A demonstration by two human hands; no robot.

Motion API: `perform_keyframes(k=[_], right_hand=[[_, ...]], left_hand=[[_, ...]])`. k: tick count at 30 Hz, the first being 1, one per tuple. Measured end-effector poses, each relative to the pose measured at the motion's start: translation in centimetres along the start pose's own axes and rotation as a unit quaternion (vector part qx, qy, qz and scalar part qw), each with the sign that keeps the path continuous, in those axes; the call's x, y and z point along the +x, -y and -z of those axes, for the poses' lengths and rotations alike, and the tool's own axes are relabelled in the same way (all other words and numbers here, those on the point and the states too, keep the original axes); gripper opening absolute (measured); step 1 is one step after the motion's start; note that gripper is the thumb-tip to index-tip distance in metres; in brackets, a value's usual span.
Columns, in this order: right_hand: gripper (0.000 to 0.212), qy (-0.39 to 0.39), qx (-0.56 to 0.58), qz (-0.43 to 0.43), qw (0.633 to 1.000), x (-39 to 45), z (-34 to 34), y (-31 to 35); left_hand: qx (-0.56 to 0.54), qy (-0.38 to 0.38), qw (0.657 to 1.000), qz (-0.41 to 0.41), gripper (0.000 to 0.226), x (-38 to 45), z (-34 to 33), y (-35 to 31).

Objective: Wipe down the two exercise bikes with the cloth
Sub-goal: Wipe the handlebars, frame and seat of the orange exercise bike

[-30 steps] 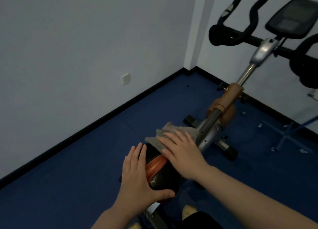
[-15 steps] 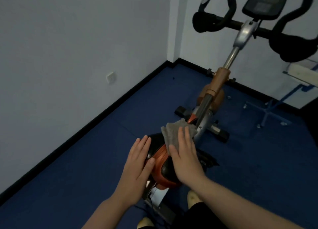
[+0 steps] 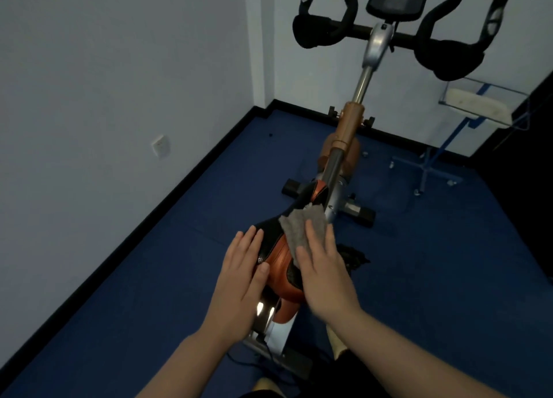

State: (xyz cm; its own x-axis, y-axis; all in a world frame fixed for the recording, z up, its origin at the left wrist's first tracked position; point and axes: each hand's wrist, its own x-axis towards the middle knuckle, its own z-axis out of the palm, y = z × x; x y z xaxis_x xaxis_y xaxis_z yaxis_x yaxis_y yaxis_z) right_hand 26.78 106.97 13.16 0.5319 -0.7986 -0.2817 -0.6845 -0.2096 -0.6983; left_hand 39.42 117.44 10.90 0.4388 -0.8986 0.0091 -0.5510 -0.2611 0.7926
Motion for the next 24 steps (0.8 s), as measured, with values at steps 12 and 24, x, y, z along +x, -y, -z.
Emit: perform_keyframes(k=[12,24], right_hand=[[0.062,-0.060,0.139,-0.062,0.987,-2.6,-2.5,-0.3],[0.067,-0.051,0.182,-0.102,0.977,-1.9,-2.3,0.2]], left_hand=[[0.027,-0.021,0.999,-0.018,0.068,0.0,-0.5,0.7],[0.050,-0.092,0.994,0.020,0.062,0.9,-0.9,-0.5]])
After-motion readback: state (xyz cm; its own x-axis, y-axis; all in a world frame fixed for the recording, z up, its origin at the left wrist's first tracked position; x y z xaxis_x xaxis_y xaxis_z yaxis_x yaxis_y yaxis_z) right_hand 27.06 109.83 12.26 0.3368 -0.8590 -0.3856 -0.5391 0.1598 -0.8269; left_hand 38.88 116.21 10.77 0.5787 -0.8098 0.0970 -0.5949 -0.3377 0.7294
